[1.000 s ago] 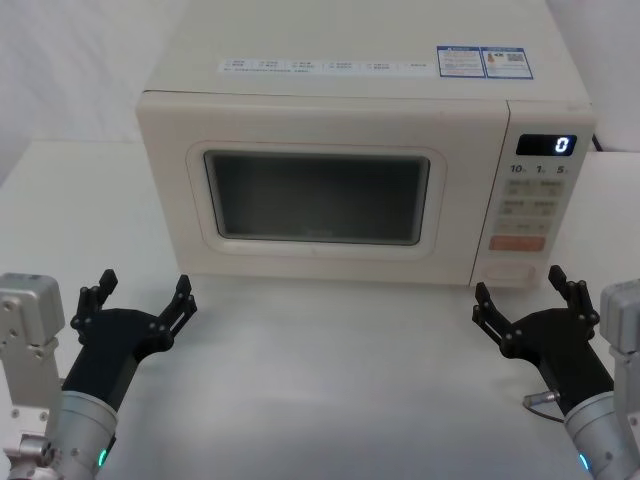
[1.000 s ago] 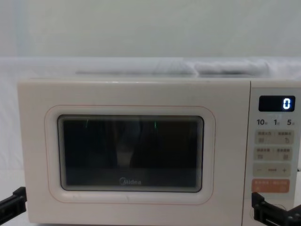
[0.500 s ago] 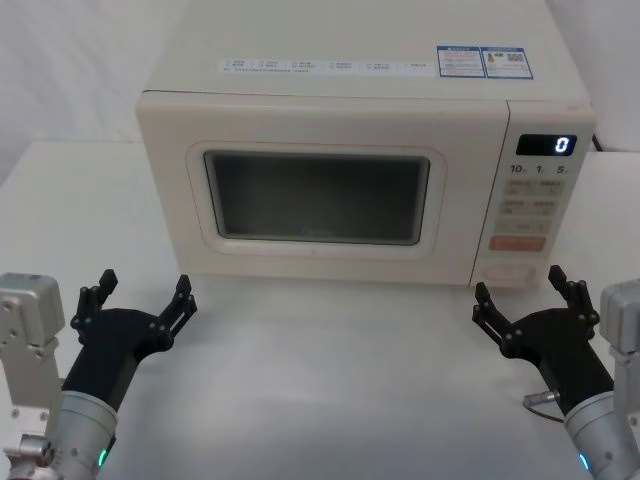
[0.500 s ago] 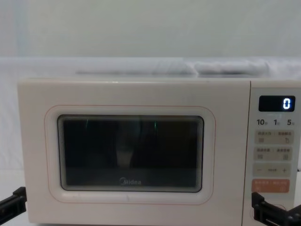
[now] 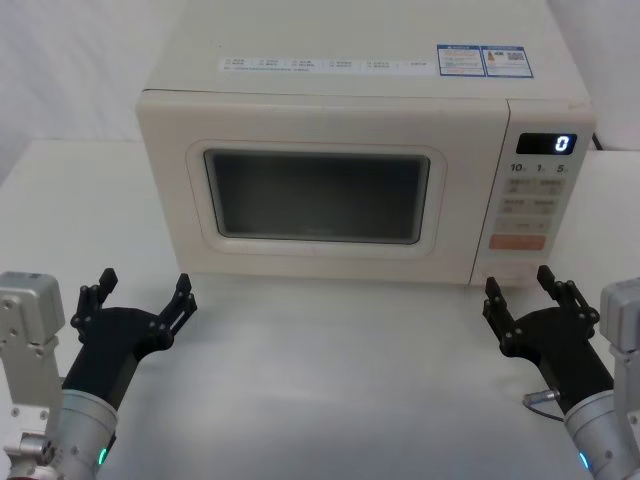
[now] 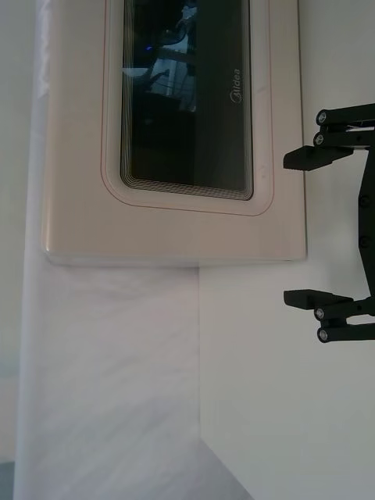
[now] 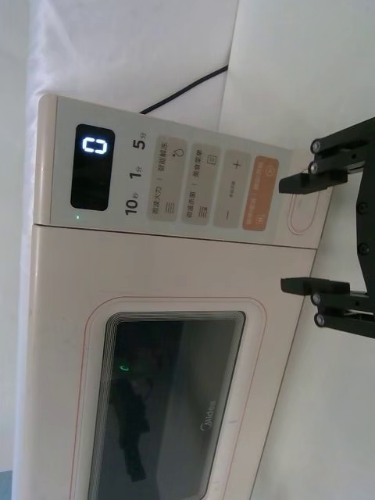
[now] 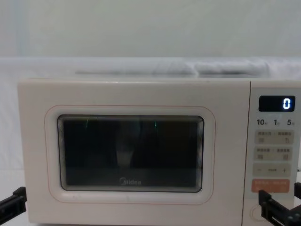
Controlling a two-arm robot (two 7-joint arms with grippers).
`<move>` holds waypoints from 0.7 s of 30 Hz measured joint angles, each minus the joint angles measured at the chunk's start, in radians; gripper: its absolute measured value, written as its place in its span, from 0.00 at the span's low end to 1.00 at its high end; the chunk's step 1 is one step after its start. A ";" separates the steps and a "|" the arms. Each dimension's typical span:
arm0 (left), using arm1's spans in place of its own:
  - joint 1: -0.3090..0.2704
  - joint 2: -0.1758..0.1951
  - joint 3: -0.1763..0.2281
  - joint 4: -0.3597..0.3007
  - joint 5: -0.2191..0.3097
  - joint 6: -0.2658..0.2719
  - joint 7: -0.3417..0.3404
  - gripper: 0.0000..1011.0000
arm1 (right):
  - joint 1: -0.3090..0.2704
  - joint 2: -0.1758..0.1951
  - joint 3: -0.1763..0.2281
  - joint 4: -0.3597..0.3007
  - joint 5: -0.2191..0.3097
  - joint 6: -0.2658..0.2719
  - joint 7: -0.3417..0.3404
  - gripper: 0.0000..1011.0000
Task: Press the button to open the microwave door with one hand; close the microwave door with the other hand.
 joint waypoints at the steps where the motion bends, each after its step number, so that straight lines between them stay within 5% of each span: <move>1: 0.000 0.000 0.000 0.000 0.000 0.000 0.000 0.99 | 0.000 0.000 0.000 0.000 0.000 0.000 0.000 0.66; 21: 0.000 0.000 0.000 0.000 0.000 0.000 0.000 0.99 | 0.000 0.000 0.000 0.000 0.000 0.000 0.000 0.03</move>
